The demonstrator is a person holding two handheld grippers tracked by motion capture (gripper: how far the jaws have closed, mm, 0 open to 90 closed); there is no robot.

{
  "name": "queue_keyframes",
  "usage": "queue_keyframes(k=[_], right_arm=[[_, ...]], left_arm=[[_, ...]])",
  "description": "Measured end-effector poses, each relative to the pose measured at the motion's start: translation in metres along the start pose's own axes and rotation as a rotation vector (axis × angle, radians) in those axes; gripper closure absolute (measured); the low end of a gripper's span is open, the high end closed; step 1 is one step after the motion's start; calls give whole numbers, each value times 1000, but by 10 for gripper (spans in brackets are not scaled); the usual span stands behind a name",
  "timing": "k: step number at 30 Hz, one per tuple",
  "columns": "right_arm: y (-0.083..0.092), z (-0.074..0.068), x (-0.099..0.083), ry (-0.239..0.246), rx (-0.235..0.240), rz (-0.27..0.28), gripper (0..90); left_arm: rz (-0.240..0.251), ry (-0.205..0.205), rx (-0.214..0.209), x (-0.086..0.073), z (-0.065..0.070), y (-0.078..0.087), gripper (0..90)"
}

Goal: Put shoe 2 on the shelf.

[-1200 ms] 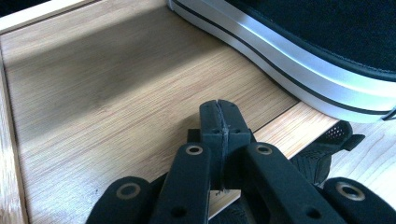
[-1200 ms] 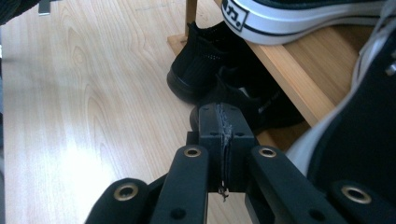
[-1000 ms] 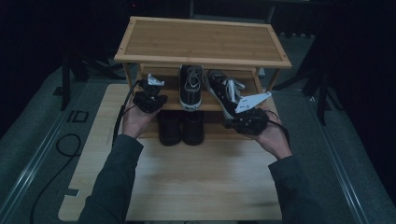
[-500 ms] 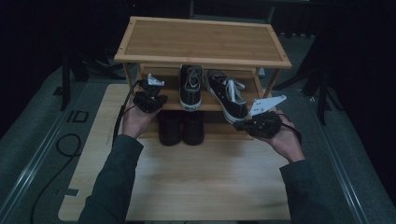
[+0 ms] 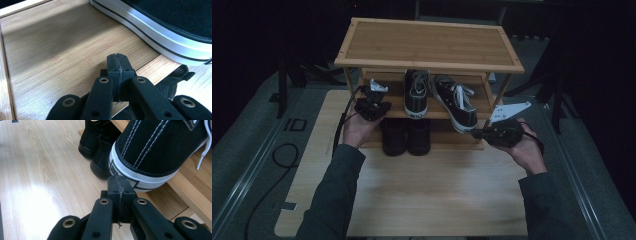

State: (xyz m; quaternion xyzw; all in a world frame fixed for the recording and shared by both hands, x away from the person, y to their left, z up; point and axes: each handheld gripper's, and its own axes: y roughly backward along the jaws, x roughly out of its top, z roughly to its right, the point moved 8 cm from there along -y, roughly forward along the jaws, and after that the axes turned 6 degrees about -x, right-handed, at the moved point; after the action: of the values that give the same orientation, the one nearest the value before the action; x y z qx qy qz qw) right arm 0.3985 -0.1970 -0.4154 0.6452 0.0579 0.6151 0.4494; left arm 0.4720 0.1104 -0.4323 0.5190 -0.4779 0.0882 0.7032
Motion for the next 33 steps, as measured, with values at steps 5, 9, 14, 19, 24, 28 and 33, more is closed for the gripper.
queue_keyframes(k=[5,9,14,19,24,28,33], right_arm=[[-1,0,-1,-7,7,7,897],[-1,-1,0,-1,3,8,900],[-2,-2,3,-11,-4,34,900],[-7,-6,10,0,11,53,900],[-13,-5,16,-12,2,68,900],[-17,-6,23,-8,-7,81,900],[-23,-5,27,-17,-7,94,900]], left_arm=[[0,0,-1,0,0,0,900],[1,1,2,0,0,0,900],[-2,0,8,0,0,0,900],[-3,0,7,0,0,0,900],[-2,-1,4,0,0,0,900],[-3,-1,5,0,0,0,900],[0,0,1,0,0,0,900]])
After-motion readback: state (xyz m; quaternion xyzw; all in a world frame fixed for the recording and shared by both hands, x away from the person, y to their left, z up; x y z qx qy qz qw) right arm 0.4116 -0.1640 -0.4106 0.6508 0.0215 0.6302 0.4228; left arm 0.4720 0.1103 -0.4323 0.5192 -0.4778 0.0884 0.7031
